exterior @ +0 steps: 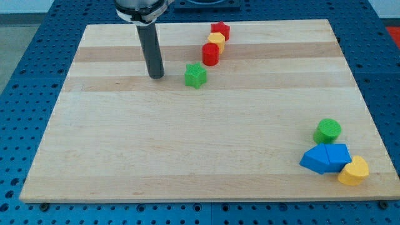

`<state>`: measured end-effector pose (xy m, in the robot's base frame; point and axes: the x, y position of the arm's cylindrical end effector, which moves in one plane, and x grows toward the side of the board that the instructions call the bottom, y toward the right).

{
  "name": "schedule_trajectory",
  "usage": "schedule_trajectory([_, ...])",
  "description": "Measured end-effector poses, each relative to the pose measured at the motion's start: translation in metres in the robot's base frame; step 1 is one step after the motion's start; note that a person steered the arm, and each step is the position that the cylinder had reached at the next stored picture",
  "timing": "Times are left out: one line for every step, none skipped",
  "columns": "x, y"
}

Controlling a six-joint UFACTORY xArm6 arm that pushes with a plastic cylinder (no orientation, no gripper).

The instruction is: Slide green star into the triangle

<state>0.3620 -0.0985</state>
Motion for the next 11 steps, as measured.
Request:
schedule_trajectory([-0.008,0.033])
schedule_trajectory([-0.013,0.05])
schedule_trajectory([0.009,0.067])
schedule_trajectory([0.029,0.096])
schedule_trajectory([0.043,0.14])
schedule_trajectory([0.057,0.176])
schedule_trajectory([0.072,0.2])
schedule_trajectory([0.091,0.217])
schedule_trajectory([0.11,0.23])
schedule_trajectory([0.129,0.246])
schedule_trajectory([0.141,0.258])
